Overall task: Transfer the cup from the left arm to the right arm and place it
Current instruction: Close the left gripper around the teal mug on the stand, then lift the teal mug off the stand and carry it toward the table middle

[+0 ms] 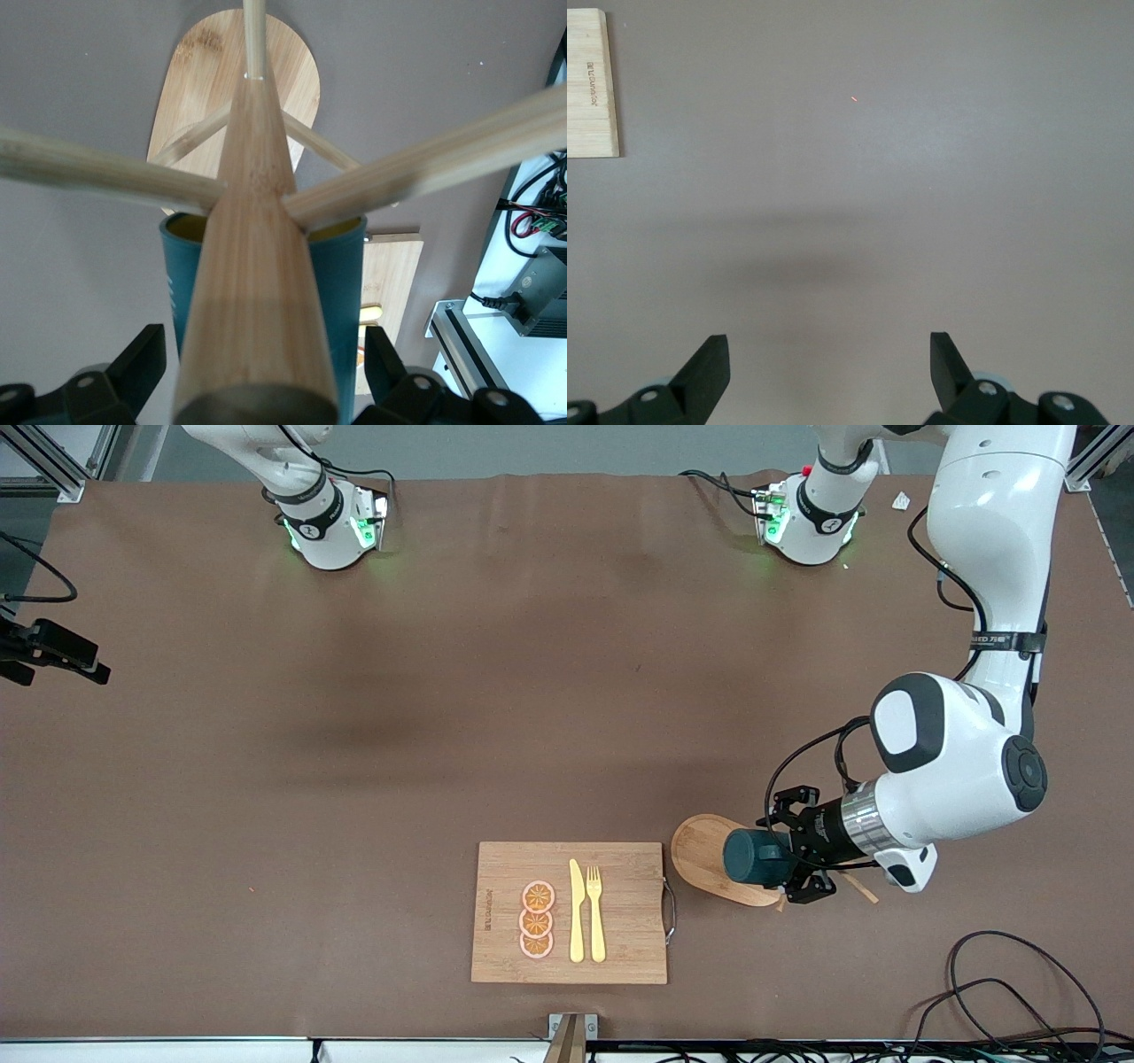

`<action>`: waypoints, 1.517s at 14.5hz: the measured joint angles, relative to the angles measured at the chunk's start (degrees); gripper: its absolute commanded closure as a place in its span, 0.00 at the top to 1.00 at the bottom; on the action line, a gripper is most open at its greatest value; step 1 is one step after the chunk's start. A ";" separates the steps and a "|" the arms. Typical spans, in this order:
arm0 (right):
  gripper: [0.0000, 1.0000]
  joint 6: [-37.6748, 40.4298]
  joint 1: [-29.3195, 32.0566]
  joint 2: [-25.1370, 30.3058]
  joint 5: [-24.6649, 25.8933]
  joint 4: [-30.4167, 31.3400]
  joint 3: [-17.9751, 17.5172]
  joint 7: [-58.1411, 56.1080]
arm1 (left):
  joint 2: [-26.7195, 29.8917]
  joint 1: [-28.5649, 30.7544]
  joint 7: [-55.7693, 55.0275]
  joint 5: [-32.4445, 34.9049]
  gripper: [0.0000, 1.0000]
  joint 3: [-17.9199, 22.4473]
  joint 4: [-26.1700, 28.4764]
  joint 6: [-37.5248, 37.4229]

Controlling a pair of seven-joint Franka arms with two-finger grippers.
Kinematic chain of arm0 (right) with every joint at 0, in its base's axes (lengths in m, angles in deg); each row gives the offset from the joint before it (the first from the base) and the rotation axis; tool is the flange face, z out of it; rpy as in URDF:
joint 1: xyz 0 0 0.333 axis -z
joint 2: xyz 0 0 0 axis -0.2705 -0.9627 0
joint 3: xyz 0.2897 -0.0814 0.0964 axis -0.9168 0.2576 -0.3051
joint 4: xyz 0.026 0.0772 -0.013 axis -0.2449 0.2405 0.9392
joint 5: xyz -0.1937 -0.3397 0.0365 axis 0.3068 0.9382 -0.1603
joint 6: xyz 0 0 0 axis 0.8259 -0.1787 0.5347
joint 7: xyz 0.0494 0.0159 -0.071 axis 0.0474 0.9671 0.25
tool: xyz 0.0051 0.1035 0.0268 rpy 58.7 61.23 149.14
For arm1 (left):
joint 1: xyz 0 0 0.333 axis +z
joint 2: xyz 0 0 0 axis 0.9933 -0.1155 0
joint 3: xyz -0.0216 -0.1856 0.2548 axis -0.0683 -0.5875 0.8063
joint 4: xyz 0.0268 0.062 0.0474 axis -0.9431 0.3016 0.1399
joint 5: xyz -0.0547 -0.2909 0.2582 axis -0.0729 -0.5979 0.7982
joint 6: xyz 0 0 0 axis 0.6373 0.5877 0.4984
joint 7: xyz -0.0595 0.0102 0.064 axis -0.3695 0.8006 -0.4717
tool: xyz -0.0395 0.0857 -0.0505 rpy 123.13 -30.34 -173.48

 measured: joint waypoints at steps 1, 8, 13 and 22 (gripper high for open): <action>1.00 0.00 0.00 0.00 0.00 0.00 0.00 0.00 | -0.08 0.00 0.00 0.00 0.83 0.00 0.00 0.00; 1.00 0.00 0.00 0.00 0.00 0.00 0.00 0.00 | -0.14 0.00 0.04 0.02 0.69 0.05 -0.22 0.03; 1.00 0.00 0.00 0.00 0.00 -0.02 0.00 0.00 | 1.08 -1.93 -0.02 3.38 0.70 -0.26 -1.88 0.03; 1.00 0.00 0.00 0.00 0.00 -0.05 0.02 -0.06 | 3.73 -20.52 -1.53 30.22 0.69 -0.49 -1.57 -0.40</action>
